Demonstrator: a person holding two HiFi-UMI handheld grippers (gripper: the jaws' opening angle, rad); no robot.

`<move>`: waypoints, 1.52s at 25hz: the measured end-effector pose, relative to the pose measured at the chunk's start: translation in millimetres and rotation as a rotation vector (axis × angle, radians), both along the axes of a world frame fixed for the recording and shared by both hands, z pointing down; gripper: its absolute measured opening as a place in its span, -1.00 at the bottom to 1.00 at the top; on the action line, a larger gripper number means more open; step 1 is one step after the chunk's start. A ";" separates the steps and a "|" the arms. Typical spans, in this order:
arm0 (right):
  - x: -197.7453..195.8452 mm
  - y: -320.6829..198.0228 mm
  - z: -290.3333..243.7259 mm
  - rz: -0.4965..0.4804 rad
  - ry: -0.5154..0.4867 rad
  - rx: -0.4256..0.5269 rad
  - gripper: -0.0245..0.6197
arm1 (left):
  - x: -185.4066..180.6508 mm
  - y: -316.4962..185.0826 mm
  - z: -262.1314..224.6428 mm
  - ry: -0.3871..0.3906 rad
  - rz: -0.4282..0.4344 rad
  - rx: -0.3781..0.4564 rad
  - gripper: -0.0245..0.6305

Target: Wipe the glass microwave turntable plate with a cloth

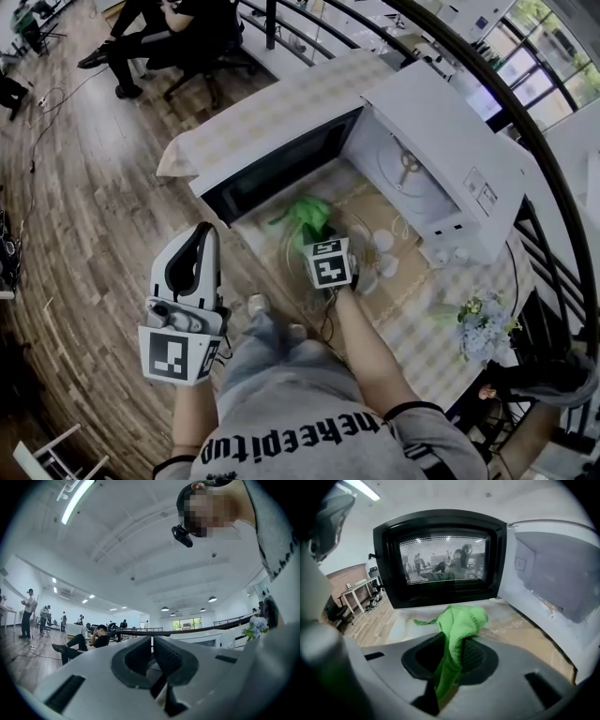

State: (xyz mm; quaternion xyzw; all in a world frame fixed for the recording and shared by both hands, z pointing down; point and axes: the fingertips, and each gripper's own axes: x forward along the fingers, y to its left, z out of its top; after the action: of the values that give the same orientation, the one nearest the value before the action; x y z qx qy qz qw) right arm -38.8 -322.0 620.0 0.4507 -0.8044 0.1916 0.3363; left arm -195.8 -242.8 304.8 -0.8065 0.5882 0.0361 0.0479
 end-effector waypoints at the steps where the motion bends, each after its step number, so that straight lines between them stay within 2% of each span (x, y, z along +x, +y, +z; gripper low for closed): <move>1: 8.8 -1.7 0.1 0.014 0.006 0.004 -0.66 | 1.4 -0.3 -0.2 0.001 0.003 0.000 -0.88; 11: 106.3 -4.9 2.4 0.182 0.079 0.043 -0.66 | 14.7 1.2 -2.2 0.007 0.033 0.006 -0.88; 15: 132.4 -0.2 2.2 0.231 0.098 0.045 -0.67 | 17.6 4.3 -2.5 0.008 0.040 0.008 -0.88; 18: 137.2 0.9 1.7 0.251 0.100 0.031 -0.67 | 17.6 6.2 -1.8 0.009 0.039 0.005 -0.88; 21: 114.9 7.2 -9.0 0.224 0.047 0.019 -0.67 | 16.5 8.7 -1.5 0.012 0.037 0.006 -0.88; 25: 48.1 27.1 -21.2 0.115 -0.111 -0.015 -0.67 | 14.8 11.1 -1.6 0.019 0.033 0.005 -0.88; 28: -4.0 45.2 -24.6 0.008 -0.165 -0.036 -0.67 | 13.9 12.7 -0.9 0.017 0.030 0.004 -0.88; 32: -52.7 65.7 -14.2 -0.108 -0.147 -0.079 -0.67 | 9.6 14.9 -1.7 0.016 0.019 0.005 -0.88; 35: -58.8 71.5 0.0 -0.139 -0.098 -0.082 -0.67 | 7.2 16.3 -1.1 0.014 0.011 0.001 -0.88; 38: -52.4 69.9 1.1 -0.134 -0.102 -0.080 -0.67 | 4.8 16.7 -2.0 0.013 0.005 0.001 -0.88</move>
State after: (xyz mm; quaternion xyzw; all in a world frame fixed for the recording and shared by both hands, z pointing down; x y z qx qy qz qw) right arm -91.2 -252.1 621.1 0.3718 -0.8406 0.2234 0.3245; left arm -190.9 -226.0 302.8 -0.8076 0.5866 0.0418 0.0443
